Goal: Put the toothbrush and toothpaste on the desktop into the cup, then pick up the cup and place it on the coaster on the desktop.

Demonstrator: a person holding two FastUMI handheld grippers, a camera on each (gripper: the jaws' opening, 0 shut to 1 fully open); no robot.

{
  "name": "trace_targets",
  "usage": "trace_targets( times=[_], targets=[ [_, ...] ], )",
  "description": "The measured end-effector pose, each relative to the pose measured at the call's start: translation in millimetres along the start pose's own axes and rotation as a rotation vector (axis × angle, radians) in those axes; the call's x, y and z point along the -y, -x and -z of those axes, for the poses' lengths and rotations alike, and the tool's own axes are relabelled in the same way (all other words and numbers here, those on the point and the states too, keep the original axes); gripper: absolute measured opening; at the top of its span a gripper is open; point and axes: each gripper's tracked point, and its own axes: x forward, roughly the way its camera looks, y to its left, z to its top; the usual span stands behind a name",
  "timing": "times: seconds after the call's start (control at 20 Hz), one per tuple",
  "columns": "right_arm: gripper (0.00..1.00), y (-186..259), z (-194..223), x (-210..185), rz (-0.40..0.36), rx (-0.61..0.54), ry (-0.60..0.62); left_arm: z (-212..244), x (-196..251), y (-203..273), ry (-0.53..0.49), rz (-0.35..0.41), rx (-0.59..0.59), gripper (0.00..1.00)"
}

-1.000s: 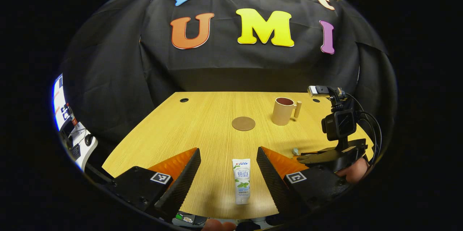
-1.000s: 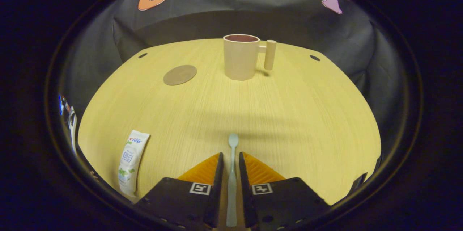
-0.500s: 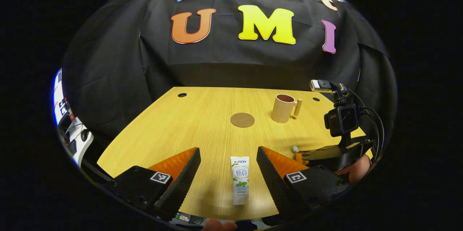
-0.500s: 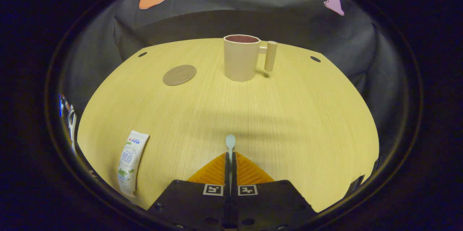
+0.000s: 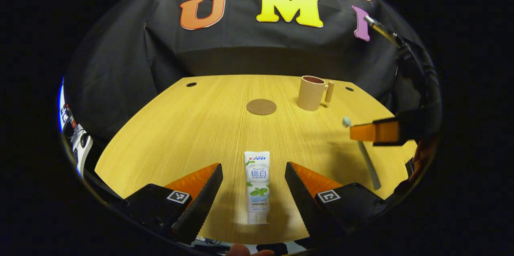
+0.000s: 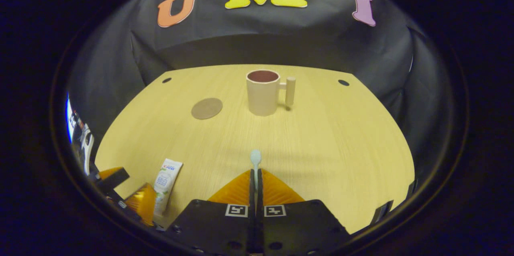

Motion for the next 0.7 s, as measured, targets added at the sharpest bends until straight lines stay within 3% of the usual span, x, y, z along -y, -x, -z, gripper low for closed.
trace_targets(
  times=[0.3,0.7],
  targets=[
    [0.0,37.2,-29.0,-0.9,-0.028,0.087,0.003,27.4,5.6,-16.2,-0.019,0.015,-0.056,0.89],
    [0.0,63.4,-60.2,6.4,-0.038,0.141,-0.009,33.7,-1.6,-36.1,-0.031,-0.017,-0.122,0.66]
  ],
)
